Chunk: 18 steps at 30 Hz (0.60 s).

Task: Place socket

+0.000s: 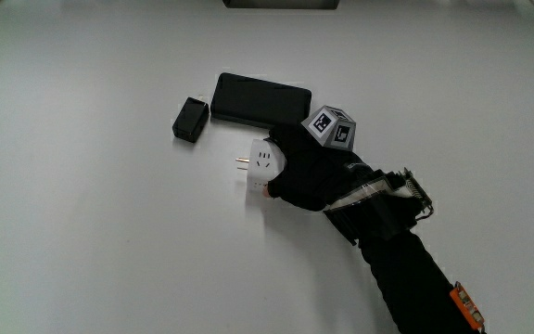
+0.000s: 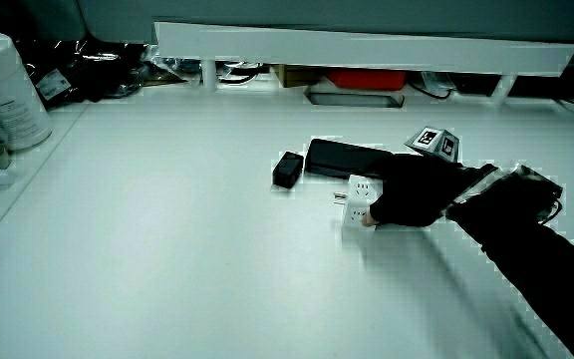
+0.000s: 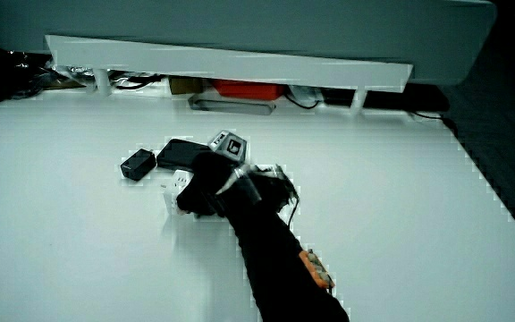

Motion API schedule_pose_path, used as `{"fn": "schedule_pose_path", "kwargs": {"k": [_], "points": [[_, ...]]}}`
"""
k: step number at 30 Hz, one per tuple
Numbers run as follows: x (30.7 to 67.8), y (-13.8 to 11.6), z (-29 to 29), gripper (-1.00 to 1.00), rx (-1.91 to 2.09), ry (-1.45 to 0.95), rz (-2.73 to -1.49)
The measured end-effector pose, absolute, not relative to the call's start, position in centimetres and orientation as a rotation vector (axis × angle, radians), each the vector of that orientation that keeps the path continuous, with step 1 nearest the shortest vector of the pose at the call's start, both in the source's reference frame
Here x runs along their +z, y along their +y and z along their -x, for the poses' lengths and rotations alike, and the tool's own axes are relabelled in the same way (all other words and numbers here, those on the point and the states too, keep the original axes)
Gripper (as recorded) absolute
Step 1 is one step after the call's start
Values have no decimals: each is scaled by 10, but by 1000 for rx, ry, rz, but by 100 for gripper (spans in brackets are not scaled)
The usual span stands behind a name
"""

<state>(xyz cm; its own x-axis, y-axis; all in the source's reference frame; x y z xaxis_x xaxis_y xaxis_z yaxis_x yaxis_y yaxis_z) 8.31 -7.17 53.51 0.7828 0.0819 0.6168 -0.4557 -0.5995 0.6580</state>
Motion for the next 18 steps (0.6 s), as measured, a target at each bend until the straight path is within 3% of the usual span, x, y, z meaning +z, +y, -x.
{"fn": "schedule_pose_path", "kwargs": {"k": [12,18], "points": [[536,-71,-90,-50,785,-304,-2072],[499,-69,-101,-75,795,-384,-2091]]}}
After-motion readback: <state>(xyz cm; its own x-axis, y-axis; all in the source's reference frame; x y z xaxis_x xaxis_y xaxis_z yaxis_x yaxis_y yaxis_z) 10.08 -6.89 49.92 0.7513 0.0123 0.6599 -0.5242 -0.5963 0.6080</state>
